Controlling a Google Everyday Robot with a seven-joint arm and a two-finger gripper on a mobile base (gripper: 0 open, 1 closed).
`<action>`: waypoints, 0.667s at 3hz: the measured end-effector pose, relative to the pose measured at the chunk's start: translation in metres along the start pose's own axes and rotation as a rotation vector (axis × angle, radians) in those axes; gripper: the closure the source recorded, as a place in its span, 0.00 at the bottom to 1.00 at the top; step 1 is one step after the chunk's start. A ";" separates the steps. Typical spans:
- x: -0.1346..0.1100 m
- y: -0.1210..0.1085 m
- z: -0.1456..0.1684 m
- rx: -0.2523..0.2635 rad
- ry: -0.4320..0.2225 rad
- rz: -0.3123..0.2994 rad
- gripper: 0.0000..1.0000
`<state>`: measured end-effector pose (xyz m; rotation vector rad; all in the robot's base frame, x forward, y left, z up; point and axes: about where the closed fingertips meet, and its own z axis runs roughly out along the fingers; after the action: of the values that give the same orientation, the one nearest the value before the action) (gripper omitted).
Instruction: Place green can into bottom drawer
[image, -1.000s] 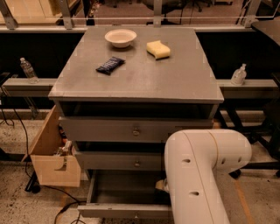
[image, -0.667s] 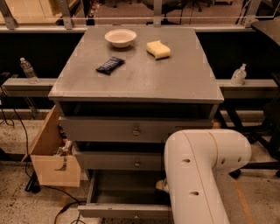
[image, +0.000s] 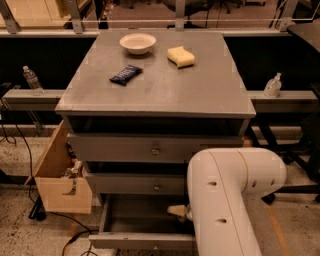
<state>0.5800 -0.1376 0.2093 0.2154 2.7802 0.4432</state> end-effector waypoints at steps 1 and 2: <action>0.001 -0.006 -0.009 -0.001 -0.008 0.005 0.00; -0.003 -0.031 -0.049 0.054 -0.077 0.023 0.00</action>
Offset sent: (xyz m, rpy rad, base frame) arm -0.0232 -0.0471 0.0436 -0.0629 -0.0745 -0.0720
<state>0.5631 -0.1808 0.2444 0.2716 2.7188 0.3579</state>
